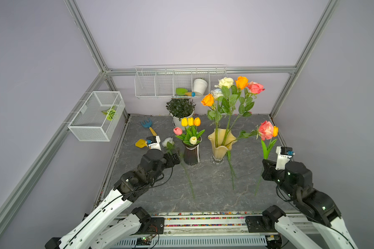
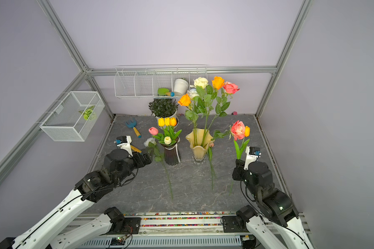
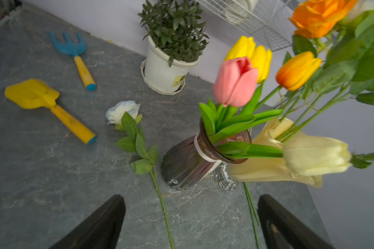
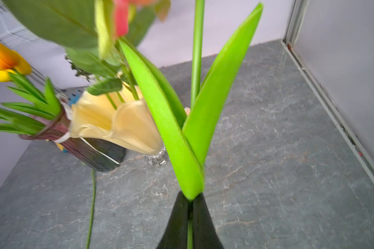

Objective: Arrange the flowers in different vases according to their variety
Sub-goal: Pick up the flower at the center of the board, then insert the flower into the vase.

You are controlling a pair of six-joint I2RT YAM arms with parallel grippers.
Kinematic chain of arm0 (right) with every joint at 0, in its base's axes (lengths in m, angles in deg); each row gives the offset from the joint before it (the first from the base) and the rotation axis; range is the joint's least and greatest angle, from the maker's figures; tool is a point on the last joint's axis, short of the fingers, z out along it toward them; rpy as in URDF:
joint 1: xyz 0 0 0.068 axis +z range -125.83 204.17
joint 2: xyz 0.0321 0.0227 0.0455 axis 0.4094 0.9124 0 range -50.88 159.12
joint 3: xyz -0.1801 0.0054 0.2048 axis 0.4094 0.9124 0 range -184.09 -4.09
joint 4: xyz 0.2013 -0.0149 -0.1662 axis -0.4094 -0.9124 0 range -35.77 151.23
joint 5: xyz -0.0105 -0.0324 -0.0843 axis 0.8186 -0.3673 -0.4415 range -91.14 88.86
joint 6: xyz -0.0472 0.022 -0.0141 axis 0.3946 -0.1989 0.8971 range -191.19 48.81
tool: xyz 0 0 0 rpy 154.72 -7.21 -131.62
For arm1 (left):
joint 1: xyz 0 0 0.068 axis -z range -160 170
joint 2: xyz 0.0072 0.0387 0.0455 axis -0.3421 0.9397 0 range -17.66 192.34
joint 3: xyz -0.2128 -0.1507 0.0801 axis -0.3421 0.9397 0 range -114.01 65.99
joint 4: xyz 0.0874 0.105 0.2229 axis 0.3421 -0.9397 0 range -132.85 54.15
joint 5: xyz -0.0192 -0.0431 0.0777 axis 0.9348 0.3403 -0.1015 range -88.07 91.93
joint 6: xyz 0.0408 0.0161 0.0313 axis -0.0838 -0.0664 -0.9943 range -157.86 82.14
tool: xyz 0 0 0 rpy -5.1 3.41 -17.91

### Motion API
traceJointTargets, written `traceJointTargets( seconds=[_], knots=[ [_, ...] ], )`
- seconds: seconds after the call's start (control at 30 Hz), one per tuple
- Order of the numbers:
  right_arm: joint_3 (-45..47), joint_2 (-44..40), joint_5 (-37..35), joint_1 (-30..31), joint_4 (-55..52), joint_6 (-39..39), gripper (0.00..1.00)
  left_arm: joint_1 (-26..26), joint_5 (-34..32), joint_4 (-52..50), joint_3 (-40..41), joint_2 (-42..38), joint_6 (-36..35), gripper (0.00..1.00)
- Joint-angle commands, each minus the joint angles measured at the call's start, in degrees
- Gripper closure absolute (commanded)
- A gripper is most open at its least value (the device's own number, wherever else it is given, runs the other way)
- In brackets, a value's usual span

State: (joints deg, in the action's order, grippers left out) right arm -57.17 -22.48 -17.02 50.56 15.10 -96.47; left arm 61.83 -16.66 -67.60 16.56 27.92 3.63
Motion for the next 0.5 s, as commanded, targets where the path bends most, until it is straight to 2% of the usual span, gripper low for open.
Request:
traceJointTargets(
  seconds=[0.0, 0.1, 0.2, 0.47],
  knots=[
    [-5.8, 1.5, 2.1, 1.4, 1.8, 5.0, 1.00, -2.9, 3.0, 1.5, 4.6, -0.2, 9.8, 0.01],
    [-11.8, 5.6, 8.2, 1.6, 5.5, 5.8, 1.00, -5.5, 8.2, 5.3, 9.3, 1.4, 12.8, 0.03],
    [-17.8, 11.1, 14.1, 2.0, 9.4, 6.1, 1.00, -5.9, 10.3, 8.4, 11.8, 3.8, 14.2, 0.04],
    [-28.0, 20.9, 15.0, 5.8, 16.1, 11.1, 1.00, -5.9, 11.2, 10.3, 13.4, 5.6, 15.2, 0.06]
  ],
)
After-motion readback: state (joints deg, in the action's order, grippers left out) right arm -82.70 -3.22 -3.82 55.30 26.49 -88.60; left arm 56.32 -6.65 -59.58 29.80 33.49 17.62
